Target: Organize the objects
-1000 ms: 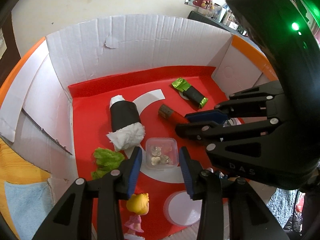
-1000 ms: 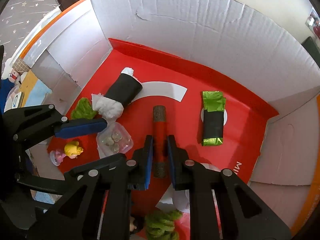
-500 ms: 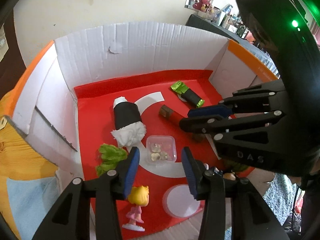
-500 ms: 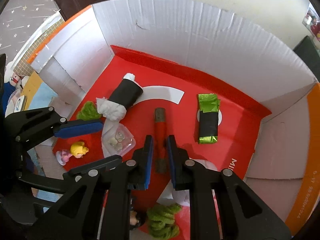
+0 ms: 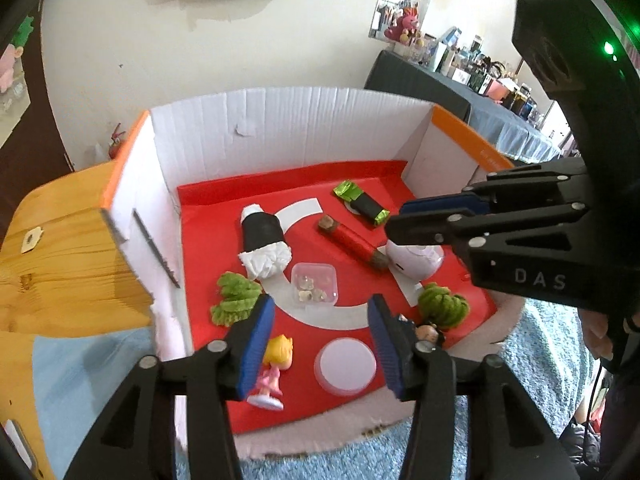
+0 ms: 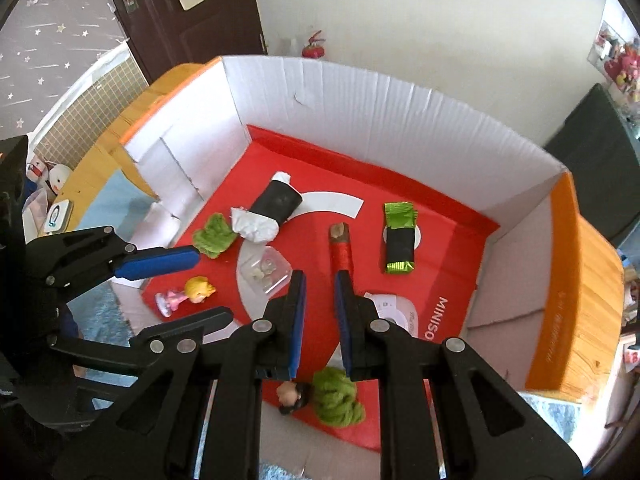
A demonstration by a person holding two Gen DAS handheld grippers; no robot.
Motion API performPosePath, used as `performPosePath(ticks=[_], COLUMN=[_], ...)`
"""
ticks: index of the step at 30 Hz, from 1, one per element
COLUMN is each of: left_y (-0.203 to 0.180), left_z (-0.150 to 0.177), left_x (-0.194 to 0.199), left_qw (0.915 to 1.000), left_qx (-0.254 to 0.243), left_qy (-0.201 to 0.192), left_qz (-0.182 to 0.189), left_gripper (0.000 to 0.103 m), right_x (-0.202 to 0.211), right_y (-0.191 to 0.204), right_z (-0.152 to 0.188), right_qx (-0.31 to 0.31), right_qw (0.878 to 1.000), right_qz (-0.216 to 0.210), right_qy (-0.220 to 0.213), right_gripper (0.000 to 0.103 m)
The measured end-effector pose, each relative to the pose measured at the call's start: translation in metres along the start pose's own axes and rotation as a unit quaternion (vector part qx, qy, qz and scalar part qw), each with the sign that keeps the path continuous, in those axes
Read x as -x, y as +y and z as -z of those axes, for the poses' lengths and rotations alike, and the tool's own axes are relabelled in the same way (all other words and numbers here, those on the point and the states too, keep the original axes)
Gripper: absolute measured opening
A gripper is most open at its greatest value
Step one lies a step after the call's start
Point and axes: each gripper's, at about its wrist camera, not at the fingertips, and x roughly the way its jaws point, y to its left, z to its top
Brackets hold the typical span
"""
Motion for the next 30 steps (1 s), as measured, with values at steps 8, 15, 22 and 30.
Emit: performPosePath(ticks=[8, 15, 22, 30], left_y=[-0.007, -0.016, -0.025, -0.028], left_z=[0.016, 0.038, 0.06, 0.08], left_x=[0.037, 0.066, 0.086, 0.101], left_qw=[0.9993, 0.9983, 0.9965, 0.9952], left_qx=[-0.002, 0.001, -0.001, 0.007], left_qy=[-0.032, -0.055, -0.076, -0.088], left_qz=[-0.016, -0.022, -0.034, -0.041], left_gripper=[0.058, 0.062, 0.069, 0.08], right_x=[0.028, 0.061, 0.084, 0.09], right_y=[0.025, 0.039, 0.054, 0.066], right_z=[0.023, 0.05, 0.078, 0.098], right_qx=[0.002, 0.004, 0.001, -0.017], right_qw=[1.0, 0.996, 0.994, 0.99], right_qz=[0.008, 0.031, 0.051, 0.06], right_qy=[-0.029, -0.078, -0.101, -0.127], right_gripper=[0.015, 0.076, 0.079, 0.087])
